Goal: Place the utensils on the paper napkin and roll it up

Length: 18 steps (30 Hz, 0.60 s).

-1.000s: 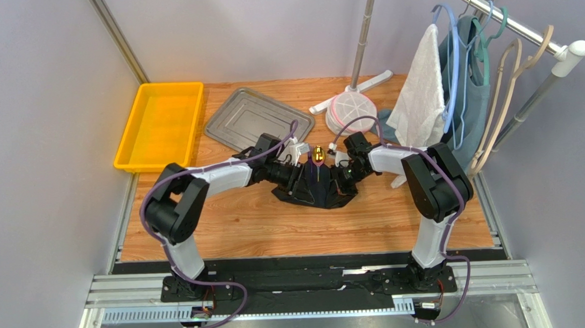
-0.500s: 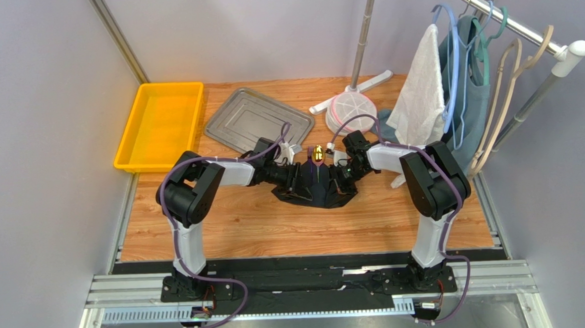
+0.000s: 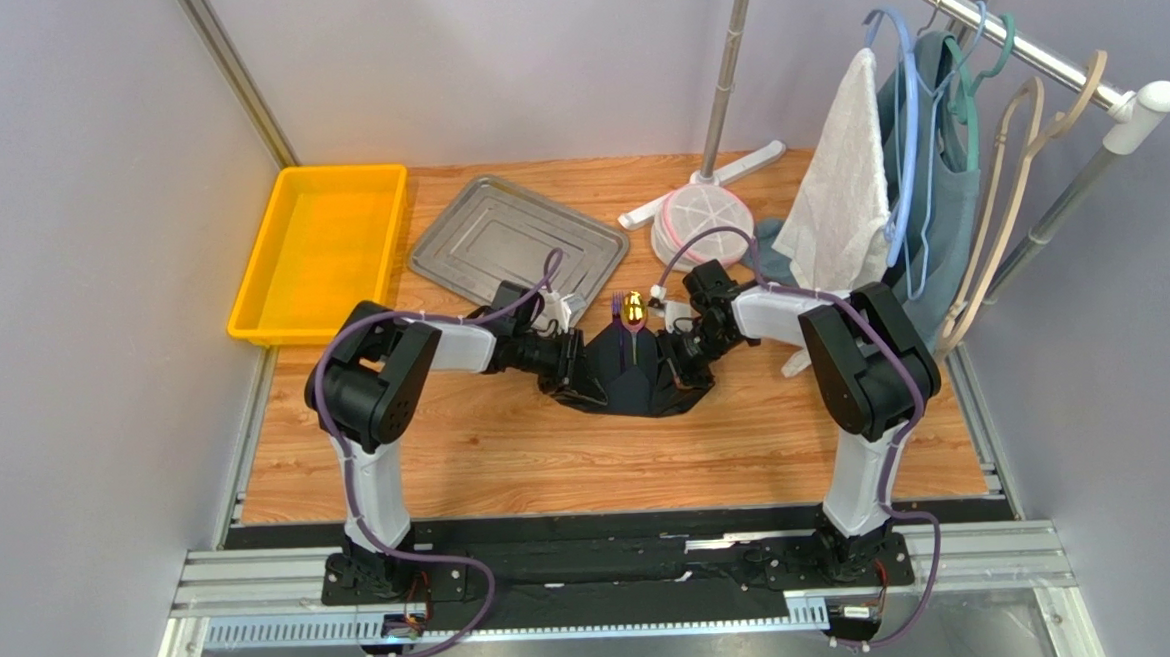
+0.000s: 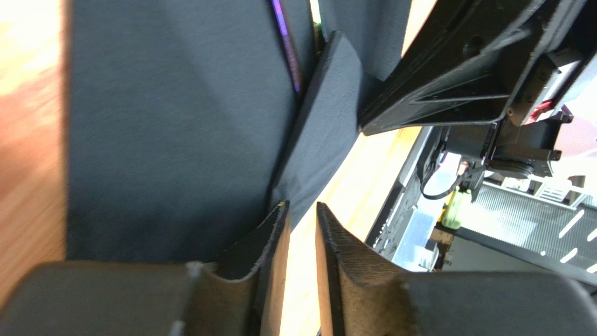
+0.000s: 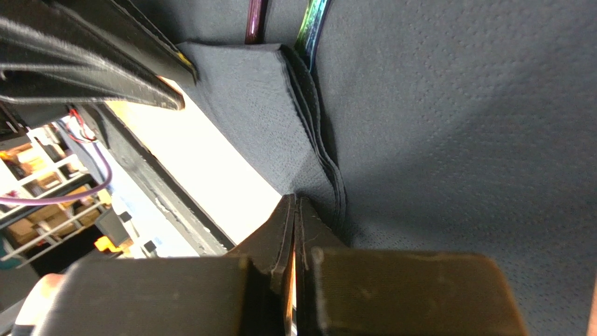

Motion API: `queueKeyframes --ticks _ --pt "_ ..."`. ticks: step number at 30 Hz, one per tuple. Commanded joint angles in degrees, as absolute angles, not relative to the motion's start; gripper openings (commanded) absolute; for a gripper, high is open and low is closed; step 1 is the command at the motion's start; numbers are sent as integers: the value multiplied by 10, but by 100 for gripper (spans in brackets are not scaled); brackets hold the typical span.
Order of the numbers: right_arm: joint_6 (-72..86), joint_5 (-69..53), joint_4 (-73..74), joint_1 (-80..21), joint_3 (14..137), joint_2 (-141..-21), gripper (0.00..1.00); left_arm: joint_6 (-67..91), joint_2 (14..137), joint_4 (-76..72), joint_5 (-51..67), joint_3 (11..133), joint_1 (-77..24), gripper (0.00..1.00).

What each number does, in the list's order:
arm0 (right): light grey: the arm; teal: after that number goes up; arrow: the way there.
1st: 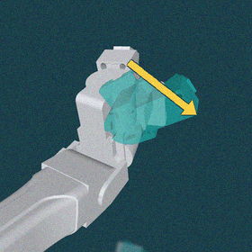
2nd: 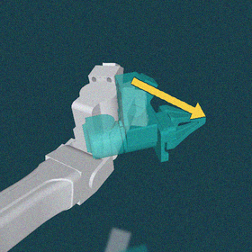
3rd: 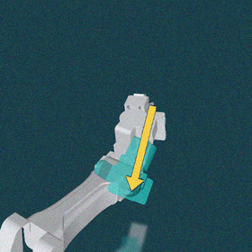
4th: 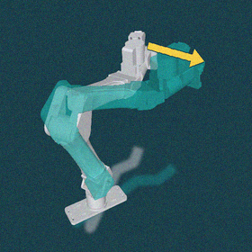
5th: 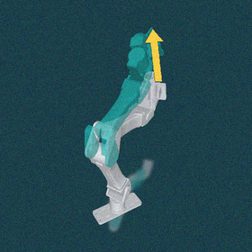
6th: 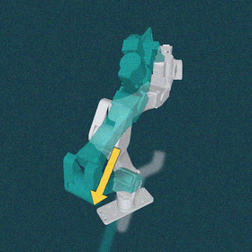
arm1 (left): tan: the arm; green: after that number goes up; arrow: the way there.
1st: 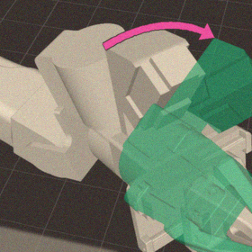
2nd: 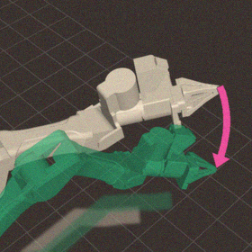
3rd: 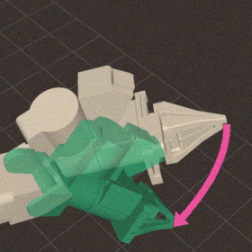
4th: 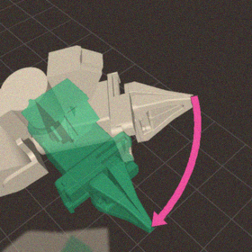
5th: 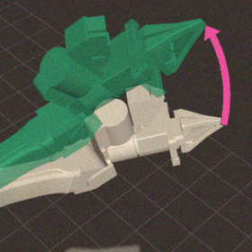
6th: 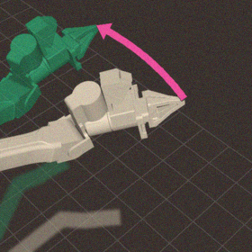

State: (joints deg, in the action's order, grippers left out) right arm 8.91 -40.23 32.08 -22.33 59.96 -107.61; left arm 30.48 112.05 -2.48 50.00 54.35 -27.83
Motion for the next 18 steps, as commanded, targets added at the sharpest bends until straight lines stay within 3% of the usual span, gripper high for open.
queueKeyframes --ticks 1,9,18 --pt "35 -342 345 -220 617 -1073 0 269 1125 12 461 527 -266 26" --pt "-17 -319 393 -215 605 -1035 6 254 1130 34 445 534 -266 18" --pt "-24 -272 378 -214 570 -1014 9 257 1136 40 447 542 -266 16"
